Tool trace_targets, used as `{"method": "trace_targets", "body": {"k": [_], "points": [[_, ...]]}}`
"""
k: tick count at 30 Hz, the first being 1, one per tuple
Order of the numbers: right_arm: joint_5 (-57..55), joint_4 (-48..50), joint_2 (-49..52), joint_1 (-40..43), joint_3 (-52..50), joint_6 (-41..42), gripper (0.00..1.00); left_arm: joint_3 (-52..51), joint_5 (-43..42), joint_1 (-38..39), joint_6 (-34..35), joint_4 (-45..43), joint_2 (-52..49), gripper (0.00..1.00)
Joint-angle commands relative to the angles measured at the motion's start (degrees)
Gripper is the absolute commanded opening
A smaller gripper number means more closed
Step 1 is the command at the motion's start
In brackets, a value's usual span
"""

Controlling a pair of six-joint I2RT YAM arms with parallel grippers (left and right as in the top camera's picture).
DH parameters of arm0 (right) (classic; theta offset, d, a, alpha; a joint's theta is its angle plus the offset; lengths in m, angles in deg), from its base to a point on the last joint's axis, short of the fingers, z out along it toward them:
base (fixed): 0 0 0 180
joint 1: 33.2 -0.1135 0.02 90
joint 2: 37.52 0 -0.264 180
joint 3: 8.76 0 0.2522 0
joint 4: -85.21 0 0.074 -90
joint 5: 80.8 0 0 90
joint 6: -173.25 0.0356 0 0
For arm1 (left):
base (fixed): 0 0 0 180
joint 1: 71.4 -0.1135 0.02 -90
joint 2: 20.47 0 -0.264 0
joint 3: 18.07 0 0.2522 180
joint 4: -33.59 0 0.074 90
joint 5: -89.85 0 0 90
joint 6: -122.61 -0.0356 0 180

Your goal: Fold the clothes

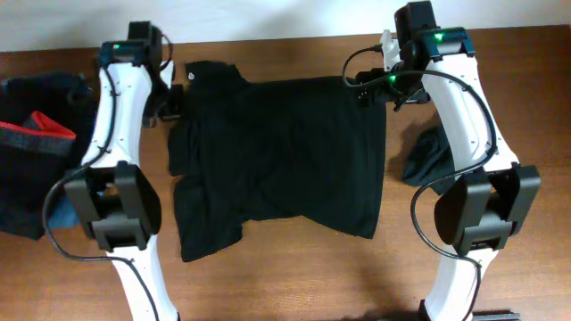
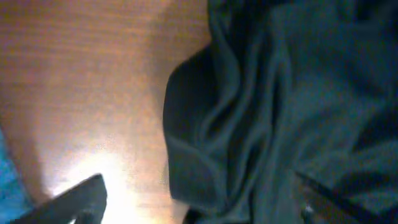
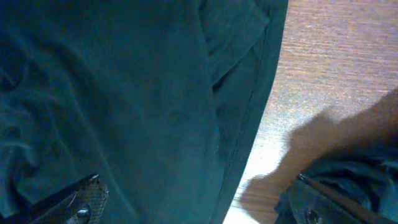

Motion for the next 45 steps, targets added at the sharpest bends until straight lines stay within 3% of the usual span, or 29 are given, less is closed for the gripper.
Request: {"method": "trace_targets", "body": {"k": [1,3,5,14,18,24,29,31,32,36,39,45], "points": [[0.7,0.5,-0.9,0.2,1.0,-0.7,0.99,-6.3,-6.1,-1.3,0.1,-3.9,-0.3,0.81],[0.7,0.9,-0.9,0.2,1.0,-0.7,0.99,-11.3,-6.1,-1.3,-0.1,-7.8,-0.3,0.55],[0.7,0.9,-0.9,0.2,1.0,-0.7,0.99,-14.4,-6.1,-1.3,0.0,-11.0,-0.3,0.45],[0.7,0.9,-0.9,0.2,1.0,-0.7,0.99,-24.1,-8.4,-1.3,-0.1,-22.1,-0.3,0.43],[0.7,0.9,-0.9,0.2,1.0,-0.7,0.99,-22.9,-7.8,-1.4,-0.9,-21.7,-0.2,0.25],[0.7,1.1,-0.9,0.2,1.0,-0.7,0.99,-16.1,5.7,-1.7,-0.9,-14.2,-0.2,0.17],[0.7,1.3,-0.9,0.2,1.0,-0.7,0.99,-14.8,13.2,-1.7,-0.9,-13.5,-0.2,0.11],[0.7,1.4,-0.9,0.2,1.0,-0.7,0.99,-14.8,17.2,-1.7,-0.9,-13.6,-0.2,0.19],[0.7,1.3,-0.9,0.2,1.0,-0.7,0.99,-14.8,18.4,-1.7,-0.9,-13.6,-0.2,0.41],[0.7,-0.1,-0.9,0.2,1.0,-0.7,0.99,-14.8,20.8,-1.7,-0.9,-13.6,-0.2,0.95],[0.5,-2.2,-0.8,0.6,1.0,-0.6,0.98,-12.9,18.6,-1.7,0.2,-11.9,-0.2,0.99],[0.7,-9.7,-0.8,1.3,1.0,0.0,1.00,-2.5,3.7,-0.9,0.0,-1.3,-0.1,0.99]]}}
